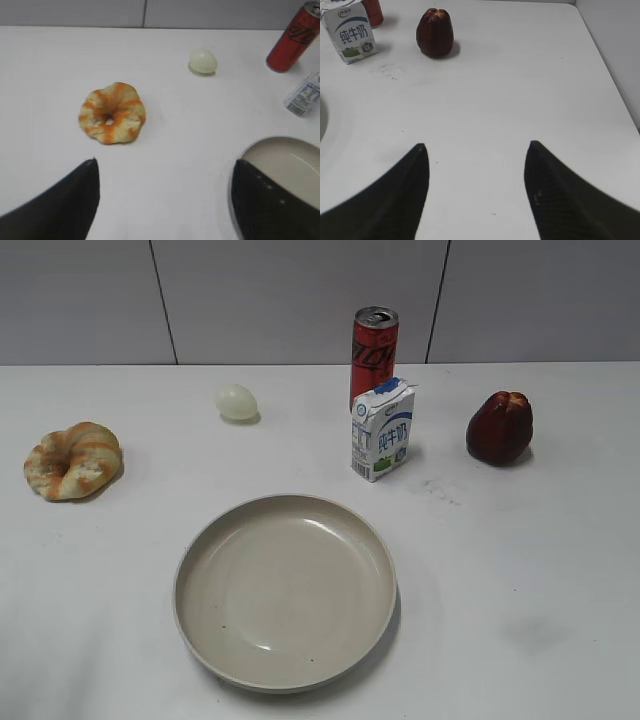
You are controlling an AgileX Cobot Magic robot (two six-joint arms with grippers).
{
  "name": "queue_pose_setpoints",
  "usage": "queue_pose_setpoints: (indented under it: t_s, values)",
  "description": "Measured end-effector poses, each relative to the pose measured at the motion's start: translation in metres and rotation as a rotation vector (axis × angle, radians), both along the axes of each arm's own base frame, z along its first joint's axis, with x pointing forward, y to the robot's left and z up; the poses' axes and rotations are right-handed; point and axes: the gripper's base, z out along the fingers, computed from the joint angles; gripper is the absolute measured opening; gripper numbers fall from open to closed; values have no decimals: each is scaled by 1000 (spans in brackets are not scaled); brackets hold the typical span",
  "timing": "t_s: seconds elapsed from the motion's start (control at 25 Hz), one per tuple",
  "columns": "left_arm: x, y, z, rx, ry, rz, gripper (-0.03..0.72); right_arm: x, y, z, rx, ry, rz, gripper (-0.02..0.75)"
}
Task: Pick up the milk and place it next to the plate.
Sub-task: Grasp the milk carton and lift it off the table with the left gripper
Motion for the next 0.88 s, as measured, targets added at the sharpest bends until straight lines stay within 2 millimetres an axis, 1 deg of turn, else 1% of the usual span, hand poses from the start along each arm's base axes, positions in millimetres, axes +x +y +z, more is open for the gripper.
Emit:
queue_pose_setpoints:
  t_s: [0.12,0.2,0.32,0.36,0.44,0.56,0.64,0.76,0.88]
  values:
    - [42,-9,7,-4,61,-82,620,0,0,0,0,0,0,459]
    - [72,-20,14,13,85,-153,617,0,0,0,0,0,0,459]
    - [116,-49,16,43,130,-283,616,0,0,0,0,0,0,459]
    - [127,-60,16,50,144,-324,616,0,0,0,0,0,0,459]
    - [154,-88,17,59,171,-414,615,0,0,0,0,0,0,459]
    - [180,-130,13,78,193,-529,630,0,0,0,0,0,0,459]
    - [196,-159,10,103,190,-594,653,0,0,0,0,0,0,459]
    - [218,-200,-7,155,210,-685,664,0,0,0,0,0,0,459]
    - [233,-234,-27,176,241,-753,664,0,0,0,0,0,0,459]
